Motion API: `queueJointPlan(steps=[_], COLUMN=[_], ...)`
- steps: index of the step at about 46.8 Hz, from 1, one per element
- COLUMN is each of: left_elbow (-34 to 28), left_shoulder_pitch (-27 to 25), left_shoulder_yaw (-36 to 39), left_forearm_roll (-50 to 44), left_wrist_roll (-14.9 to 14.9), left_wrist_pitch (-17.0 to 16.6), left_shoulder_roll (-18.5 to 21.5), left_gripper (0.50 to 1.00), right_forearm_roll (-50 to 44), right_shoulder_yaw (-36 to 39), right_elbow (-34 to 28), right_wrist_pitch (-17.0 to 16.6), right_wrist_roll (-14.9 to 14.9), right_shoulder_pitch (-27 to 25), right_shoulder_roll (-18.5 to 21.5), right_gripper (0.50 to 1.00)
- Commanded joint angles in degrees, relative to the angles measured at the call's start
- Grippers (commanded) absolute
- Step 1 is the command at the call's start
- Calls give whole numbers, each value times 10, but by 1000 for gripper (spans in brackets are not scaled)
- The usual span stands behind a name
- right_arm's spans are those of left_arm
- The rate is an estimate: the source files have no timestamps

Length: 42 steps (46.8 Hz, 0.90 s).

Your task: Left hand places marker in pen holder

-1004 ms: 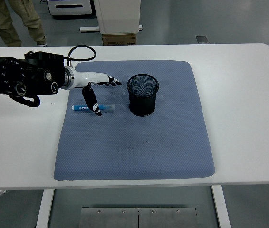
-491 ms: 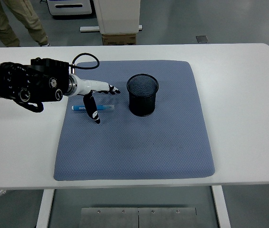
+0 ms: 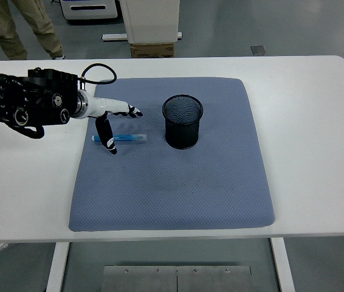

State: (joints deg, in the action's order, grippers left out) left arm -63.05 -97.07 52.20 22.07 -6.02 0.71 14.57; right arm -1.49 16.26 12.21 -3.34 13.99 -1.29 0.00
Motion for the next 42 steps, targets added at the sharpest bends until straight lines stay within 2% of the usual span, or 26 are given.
queueJointPlan(steps=[1,8,10,17,30,38,42], left_elbow=[1,-2,-4,-6,-7,-73,-78], left_shoulder_pitch=[0,0,0,0,10,-35,-48], left_shoulder_yaw=[-1,-1,-5,-53,-57,-55,-47], left_forearm_roll=[1,4,10,70,77,78,78], left_wrist_roll=[0,0,0,1,15,14,14], left_wrist_pitch=[-8,-47,-52,-50,-48,-48,-45], left_shoulder_roll=[-1,3,15,45,46,82,82], left_gripper=[1000,1000,1000,1000,1000,1000,1000], right_forearm_roll=[0,0,0,0,0,0,0], right_shoulder_yaw=[0,0,0,0,0,0,0], right_elbow=[0,0,0,0,0,0,0], right_wrist_pitch=[0,0,0,0,0,0,0], right_wrist_roll=[0,1,0,0,1,0,0], right_shoulder_pitch=[1,1,0,0,1,0,0], right_shoulder_roll=[0,0,0,0,0,0,0], right_gripper=[1000,1000,1000,1000,1000,1000,1000])
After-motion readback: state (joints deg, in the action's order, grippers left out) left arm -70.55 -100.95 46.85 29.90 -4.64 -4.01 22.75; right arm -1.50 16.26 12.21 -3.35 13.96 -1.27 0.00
